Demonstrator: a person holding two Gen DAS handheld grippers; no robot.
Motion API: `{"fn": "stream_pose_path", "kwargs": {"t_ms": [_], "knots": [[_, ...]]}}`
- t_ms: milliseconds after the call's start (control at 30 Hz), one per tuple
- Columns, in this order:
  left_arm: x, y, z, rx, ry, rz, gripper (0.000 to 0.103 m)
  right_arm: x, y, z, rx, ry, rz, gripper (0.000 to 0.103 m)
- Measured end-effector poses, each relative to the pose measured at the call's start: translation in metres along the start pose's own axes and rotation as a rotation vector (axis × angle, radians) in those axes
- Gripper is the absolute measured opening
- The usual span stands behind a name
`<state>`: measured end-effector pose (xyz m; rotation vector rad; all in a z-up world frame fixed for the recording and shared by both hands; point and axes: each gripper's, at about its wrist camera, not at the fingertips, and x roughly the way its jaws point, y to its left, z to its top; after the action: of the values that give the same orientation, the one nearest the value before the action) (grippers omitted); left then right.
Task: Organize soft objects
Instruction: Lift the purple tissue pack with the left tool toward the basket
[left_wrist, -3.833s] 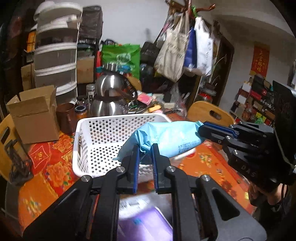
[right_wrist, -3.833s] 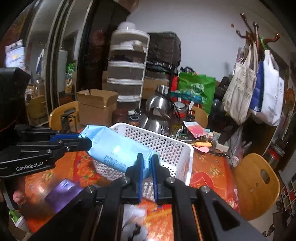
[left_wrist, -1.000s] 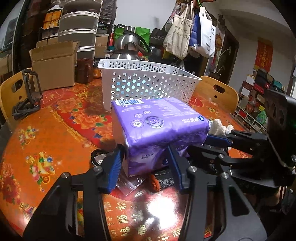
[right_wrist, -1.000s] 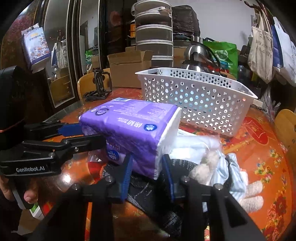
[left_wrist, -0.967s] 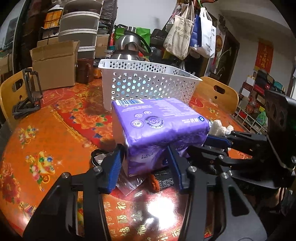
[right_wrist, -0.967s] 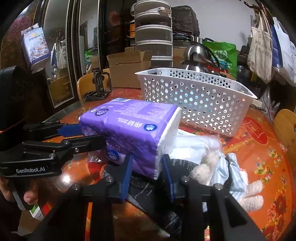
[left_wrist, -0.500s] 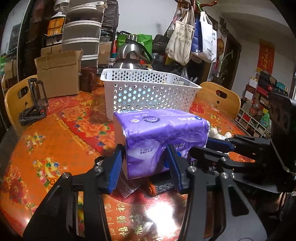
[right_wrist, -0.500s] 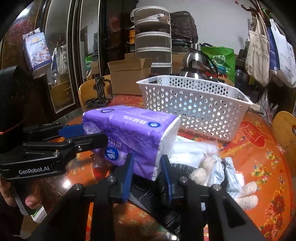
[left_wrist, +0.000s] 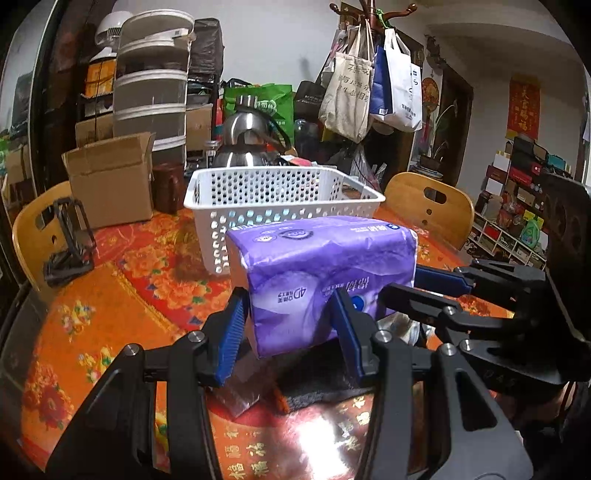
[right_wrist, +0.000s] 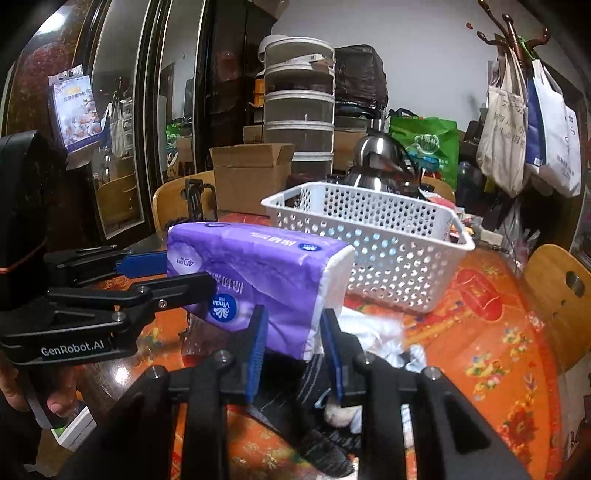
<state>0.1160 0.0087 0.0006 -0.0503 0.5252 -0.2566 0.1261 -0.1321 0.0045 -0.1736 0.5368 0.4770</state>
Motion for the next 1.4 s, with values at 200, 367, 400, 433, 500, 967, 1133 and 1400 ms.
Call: {"fn": "stream_pose_path", "kwargs": {"t_ms": [200,367,400,433,500,967,1133,1400], "knots": [[0.006,-0.008,0.032,-0.002,-0.021,-0.017,0.044,-0.007,-0.013,0.019,-0.006,-0.023,-0.028,0.027],[0.019,-0.013,0.065,0.000,-0.040,-0.033,0.044,-0.006,-0.032,0.040,0.006,-0.037,-0.041,0.027],[0.022,-0.014,0.076,0.004,-0.048,-0.038,0.044,-0.006,-0.036,0.045,0.009,-0.041,-0.043,0.027],[0.024,-0.015,0.084,0.012,-0.052,-0.038,0.044,-0.006,-0.041,0.050,0.016,-0.046,-0.043,0.027],[0.032,-0.018,0.104,0.027,-0.064,-0.035,0.044,-0.004,-0.051,0.063,0.019,-0.057,-0.050,0.027],[0.117,0.002,0.197,-0.005,-0.009,-0.042,0.044,0.050,-0.114,0.139,0.067,-0.013,-0.046,0.027],[0.150,0.012,0.203,-0.016,0.045,-0.036,0.044,0.073,-0.121,0.146,0.068,0.037,-0.055,0.027],[0.188,0.027,0.189,-0.050,0.114,-0.018,0.044,0.110,-0.129,0.142,0.094,0.119,-0.041,0.027]]}}
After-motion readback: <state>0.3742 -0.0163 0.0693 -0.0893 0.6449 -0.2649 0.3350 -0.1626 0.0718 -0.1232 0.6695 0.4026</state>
